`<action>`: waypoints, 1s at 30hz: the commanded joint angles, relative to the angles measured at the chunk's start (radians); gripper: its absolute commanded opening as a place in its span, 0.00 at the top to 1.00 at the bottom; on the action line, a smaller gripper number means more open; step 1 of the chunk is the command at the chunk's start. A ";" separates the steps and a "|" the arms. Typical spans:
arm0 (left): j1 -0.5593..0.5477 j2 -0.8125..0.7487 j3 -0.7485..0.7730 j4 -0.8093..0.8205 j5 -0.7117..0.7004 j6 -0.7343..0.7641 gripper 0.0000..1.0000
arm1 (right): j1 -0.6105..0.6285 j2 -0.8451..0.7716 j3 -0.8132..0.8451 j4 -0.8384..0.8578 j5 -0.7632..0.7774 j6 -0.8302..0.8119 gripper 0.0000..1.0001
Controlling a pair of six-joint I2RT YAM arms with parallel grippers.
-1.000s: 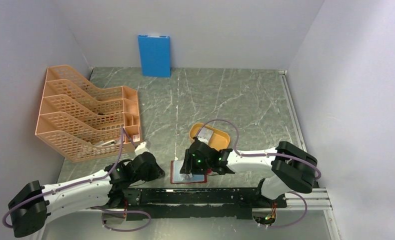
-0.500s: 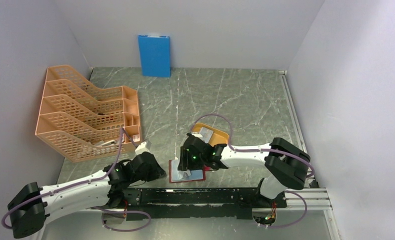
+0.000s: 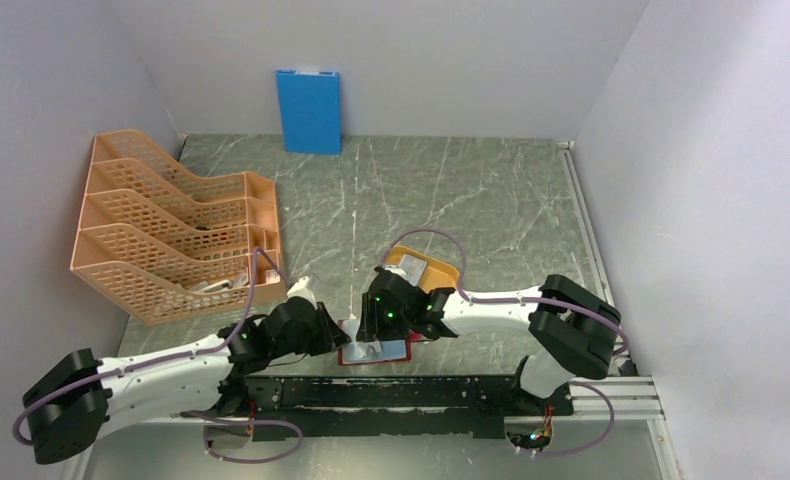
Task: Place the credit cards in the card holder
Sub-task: Insert the credit card into the card holder.
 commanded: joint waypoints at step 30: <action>0.000 0.135 -0.019 0.049 -0.014 -0.032 0.94 | -0.022 -0.075 -0.015 -0.081 0.014 0.000 0.49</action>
